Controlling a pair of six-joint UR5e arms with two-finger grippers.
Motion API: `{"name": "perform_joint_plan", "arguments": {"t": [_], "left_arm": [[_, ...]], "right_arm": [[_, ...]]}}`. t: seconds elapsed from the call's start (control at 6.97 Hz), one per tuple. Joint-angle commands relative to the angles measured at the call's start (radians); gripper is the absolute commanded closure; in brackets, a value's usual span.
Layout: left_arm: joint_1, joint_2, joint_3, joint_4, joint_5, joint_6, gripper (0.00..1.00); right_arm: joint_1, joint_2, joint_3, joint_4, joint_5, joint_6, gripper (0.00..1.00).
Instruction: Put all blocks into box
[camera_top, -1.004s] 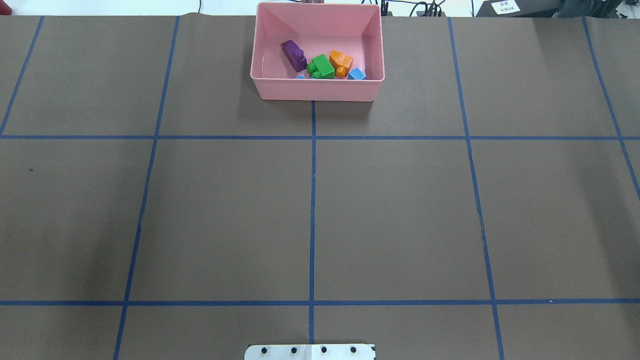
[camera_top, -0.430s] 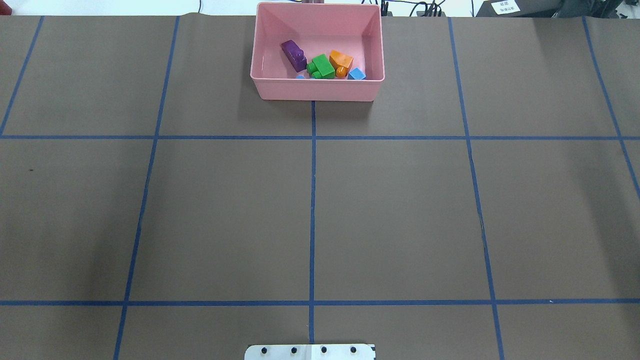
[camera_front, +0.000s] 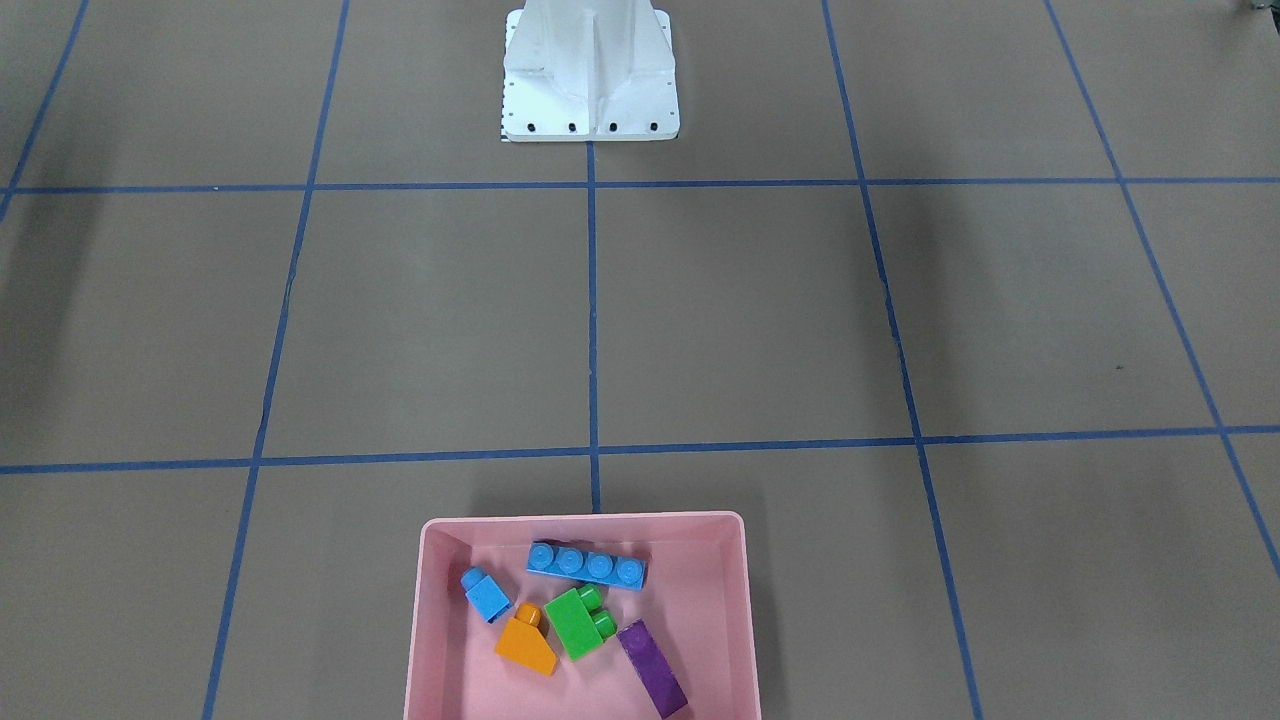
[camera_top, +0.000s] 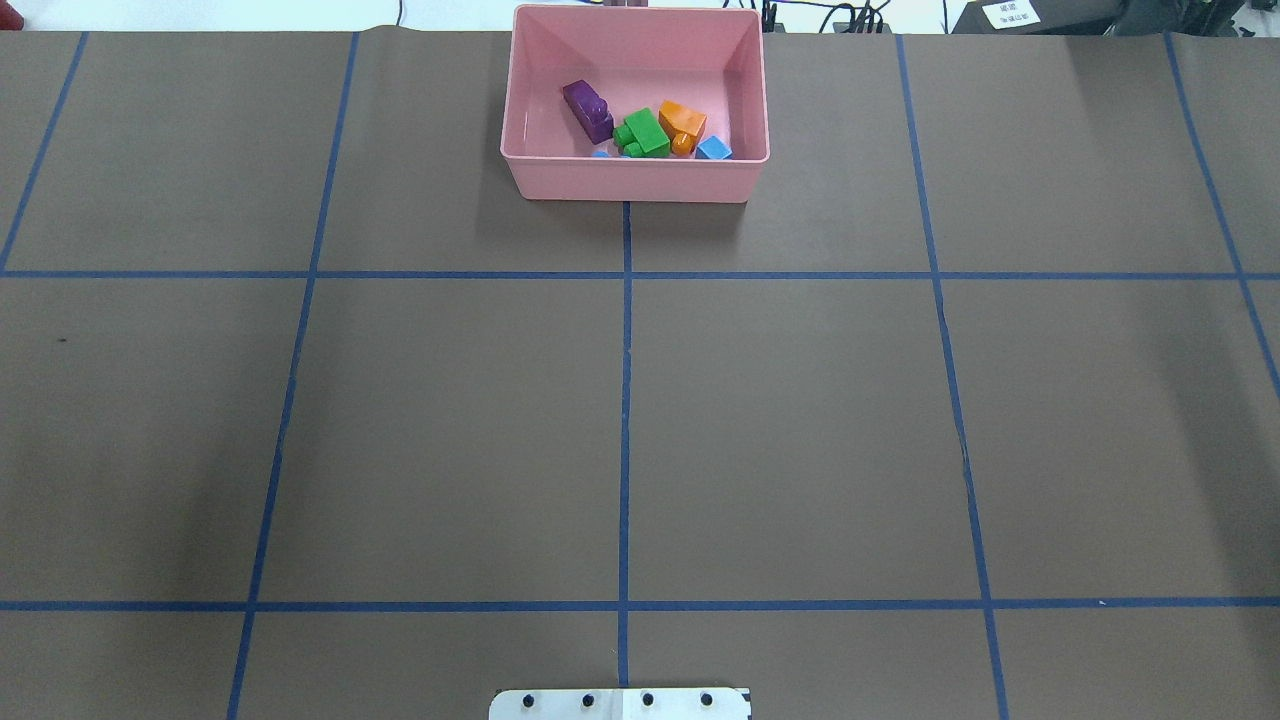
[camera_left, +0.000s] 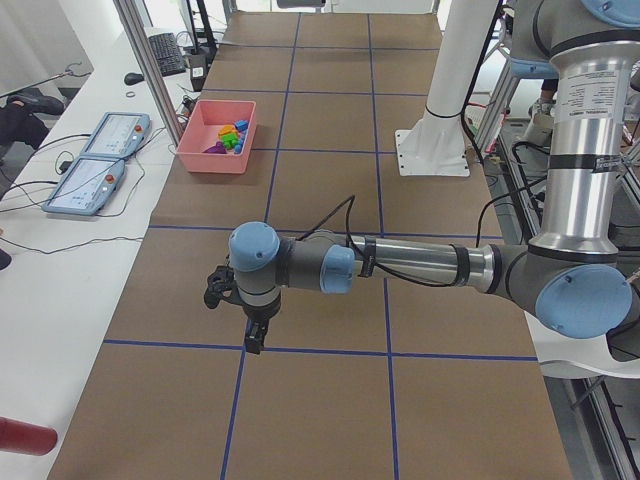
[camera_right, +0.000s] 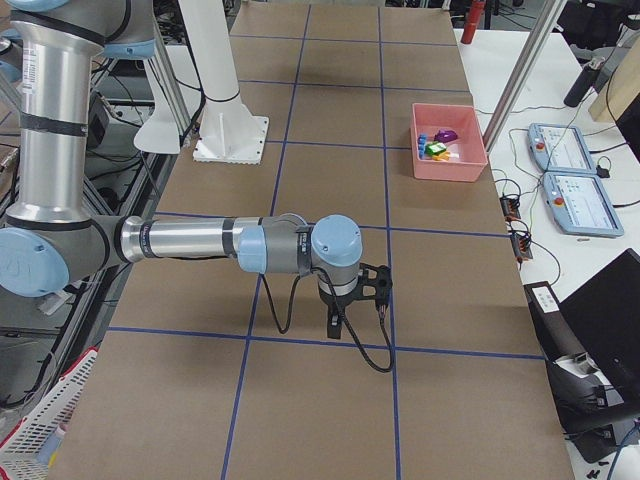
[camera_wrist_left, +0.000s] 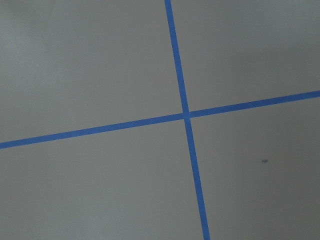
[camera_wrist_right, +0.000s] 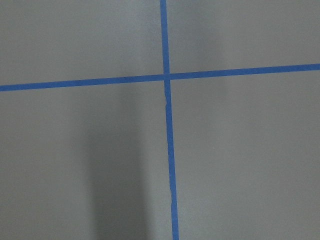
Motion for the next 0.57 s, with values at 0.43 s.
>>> {"name": "perform_joint_plan", "arguments": {"t": [0.43], "left_arm": [[0.0, -0.008, -0.003, 0.0, 0.0, 0.004, 0.0]], "right_arm": [[0.0, -0.001, -0.004, 0.0, 0.0, 0.0, 0.0]]}}
